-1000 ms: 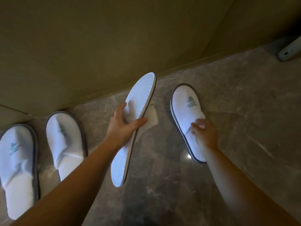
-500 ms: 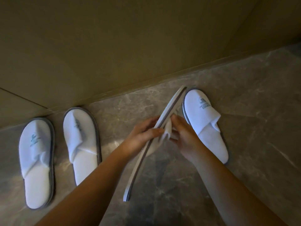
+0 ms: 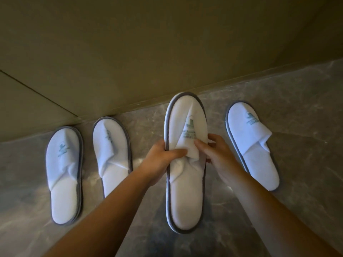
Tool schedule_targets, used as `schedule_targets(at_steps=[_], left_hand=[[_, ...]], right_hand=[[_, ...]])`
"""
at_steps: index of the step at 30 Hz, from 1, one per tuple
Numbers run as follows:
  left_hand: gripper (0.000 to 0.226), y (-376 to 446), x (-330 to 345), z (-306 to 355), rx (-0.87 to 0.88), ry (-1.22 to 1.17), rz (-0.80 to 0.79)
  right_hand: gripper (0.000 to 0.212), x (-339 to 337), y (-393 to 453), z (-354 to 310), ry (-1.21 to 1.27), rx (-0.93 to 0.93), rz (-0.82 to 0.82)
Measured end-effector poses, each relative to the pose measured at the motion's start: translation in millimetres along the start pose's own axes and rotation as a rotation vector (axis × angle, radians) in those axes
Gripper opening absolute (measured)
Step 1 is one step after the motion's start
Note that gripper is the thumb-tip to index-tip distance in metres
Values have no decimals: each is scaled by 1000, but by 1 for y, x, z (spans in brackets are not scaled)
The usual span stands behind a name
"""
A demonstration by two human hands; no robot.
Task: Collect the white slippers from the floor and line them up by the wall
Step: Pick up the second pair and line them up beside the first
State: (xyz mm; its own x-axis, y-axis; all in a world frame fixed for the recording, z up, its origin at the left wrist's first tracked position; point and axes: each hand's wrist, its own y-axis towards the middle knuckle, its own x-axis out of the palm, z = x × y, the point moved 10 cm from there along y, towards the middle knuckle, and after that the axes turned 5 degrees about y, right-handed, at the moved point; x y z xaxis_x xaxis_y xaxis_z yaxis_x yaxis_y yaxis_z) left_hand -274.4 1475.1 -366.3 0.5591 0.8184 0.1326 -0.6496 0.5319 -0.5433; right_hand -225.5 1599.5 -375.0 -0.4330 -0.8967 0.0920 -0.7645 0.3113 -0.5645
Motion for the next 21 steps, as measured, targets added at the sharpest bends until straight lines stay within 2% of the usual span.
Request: schedule_targets(at_steps=[1,2,4,6,7,11,14,17,21], left_hand=[[28,0,-7,-2,4,-6,27],[34,-1,-12,-3,13,-10,43],[43,-1,-20,-5,40,-41,57],[47,-2,-30,-15,7,-87,104],[51,-4,-37,-20,-21,-77,141],[69,-13,-73,-43,-93,340,302],[66,-18,-80,-67,-134,640,239],[69,-12,-78,-85,-147,826,181],[83,6,-68,-93,-78,1059,173]], right_hand=[[10,6,-2,2,40,12,-30],[6,12,-2,4,59,10,-52],[13,19,-1,7,93,22,-42],[13,14,4,10,110,35,60],[20,8,8,8,72,24,116],[42,-11,31,8,-312,-7,208],[49,-21,52,19,-521,5,234],[52,-20,65,22,-698,-43,289],[78,-10,50,18,-913,-185,330]])
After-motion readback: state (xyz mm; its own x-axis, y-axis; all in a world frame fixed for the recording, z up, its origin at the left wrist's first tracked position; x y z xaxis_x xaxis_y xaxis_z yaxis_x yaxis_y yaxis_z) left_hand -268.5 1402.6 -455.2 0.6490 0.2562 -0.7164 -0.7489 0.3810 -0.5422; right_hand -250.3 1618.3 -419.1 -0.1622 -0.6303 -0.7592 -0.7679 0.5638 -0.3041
